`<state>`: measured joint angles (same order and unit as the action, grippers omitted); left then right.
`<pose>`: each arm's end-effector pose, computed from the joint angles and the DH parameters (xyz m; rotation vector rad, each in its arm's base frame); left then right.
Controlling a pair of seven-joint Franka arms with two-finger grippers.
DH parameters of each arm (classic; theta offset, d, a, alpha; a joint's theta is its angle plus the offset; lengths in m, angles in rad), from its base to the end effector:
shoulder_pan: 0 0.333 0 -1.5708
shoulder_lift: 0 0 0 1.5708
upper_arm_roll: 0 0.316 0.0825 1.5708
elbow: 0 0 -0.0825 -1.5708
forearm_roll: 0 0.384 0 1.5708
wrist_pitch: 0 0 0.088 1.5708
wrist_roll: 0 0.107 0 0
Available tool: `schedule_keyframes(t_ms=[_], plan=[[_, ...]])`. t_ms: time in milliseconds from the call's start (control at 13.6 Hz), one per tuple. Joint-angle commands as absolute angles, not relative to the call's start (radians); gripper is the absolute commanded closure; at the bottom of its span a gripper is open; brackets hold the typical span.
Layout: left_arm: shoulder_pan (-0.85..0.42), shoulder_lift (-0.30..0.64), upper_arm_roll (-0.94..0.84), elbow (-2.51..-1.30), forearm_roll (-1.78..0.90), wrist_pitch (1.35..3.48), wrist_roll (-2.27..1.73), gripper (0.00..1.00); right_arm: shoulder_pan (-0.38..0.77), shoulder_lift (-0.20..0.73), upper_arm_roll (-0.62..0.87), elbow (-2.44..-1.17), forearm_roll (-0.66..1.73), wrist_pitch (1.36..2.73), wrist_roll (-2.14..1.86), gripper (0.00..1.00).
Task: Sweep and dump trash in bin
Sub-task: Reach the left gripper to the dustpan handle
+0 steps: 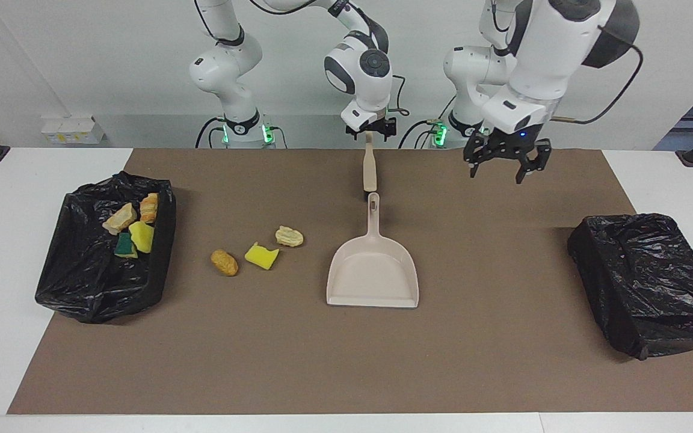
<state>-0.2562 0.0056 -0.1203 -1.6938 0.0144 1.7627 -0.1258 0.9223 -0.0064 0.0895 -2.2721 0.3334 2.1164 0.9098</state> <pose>0.5308 -0.2083 0.5799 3.1123 -0.3958 0.1016 0.2530 0.4327 0.3500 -3.0680 0.1436 0.4742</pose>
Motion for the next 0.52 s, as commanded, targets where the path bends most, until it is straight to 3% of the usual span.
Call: schedule_keyframes(t_ms=[0,147,294,368,442], plan=[[-0.363,0.033,-0.106,-1.753,0.018,1.842,-0.246,0.0,0.934,-0.023,0.087,-2.318,0.357,2.154,0.913,0.36],[-0.42,0.092,-0.106,-1.769,0.018,1.896,-0.326,0.0,0.936,-0.023,0.087,-2.322,0.36,2.157,0.911,0.6],[-0.497,0.165,-0.106,-1.793,0.018,1.965,-0.333,0.0,0.949,-0.021,0.087,-2.322,0.388,2.157,0.917,0.93],[-0.514,0.173,-0.106,-1.834,0.018,2.032,-0.342,0.0,0.95,-0.02,0.087,-2.321,0.39,2.155,0.923,1.0],[-0.534,0.175,-0.106,-1.88,0.018,2.096,-0.374,0.0,0.95,-0.018,0.087,-2.315,0.39,2.145,0.923,1.0]])
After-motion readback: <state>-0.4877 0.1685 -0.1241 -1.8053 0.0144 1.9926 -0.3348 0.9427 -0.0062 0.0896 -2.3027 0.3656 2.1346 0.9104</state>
